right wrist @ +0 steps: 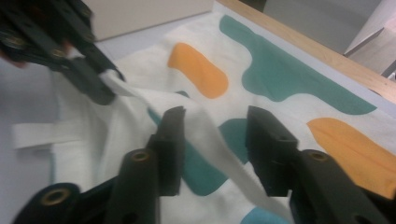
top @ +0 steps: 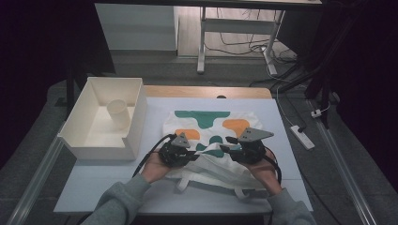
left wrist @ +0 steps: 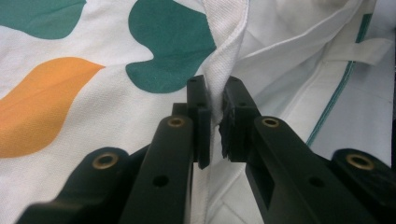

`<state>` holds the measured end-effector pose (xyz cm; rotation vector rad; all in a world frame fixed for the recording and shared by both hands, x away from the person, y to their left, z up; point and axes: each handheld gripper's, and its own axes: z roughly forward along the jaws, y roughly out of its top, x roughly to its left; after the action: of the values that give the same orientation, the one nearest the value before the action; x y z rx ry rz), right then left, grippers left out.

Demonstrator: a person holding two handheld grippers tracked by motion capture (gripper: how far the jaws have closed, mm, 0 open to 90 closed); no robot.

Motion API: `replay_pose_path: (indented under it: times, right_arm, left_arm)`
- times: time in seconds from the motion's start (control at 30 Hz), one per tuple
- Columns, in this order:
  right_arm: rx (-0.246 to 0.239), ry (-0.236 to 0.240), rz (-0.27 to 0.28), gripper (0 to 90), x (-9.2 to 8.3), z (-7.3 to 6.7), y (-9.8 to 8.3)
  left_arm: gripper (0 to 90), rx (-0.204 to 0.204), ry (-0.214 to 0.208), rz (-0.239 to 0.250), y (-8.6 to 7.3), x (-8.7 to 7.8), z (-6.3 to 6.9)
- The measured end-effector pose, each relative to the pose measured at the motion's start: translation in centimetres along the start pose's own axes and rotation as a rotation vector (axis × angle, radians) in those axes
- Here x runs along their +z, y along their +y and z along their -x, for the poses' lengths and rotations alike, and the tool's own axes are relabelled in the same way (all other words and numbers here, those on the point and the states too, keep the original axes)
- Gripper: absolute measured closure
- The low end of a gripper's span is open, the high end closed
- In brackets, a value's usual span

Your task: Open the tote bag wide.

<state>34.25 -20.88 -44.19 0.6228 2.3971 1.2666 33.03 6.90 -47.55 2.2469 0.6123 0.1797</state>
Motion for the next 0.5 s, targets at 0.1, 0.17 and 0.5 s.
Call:
replay_pose_path:
  times: [0.1,0.17,0.5]
  right_arm:
    - [0.003,0.065,-0.041,49.3,-0.9,-1.0,-0.1]
    - [-0.016,0.084,-0.075,48.3,-1.3,-1.9,-0.5]
    - [-0.062,0.100,-0.237,54.3,-0.4,-3.2,-2.1]
  left_arm:
    - [82.9,-0.005,-0.001,0.006,0.0,0.0,-0.1]
    - [82.9,-0.009,-0.002,0.009,0.0,-0.1,-0.1]
    - [82.9,-0.025,-0.003,0.026,-0.1,-0.4,-0.4]
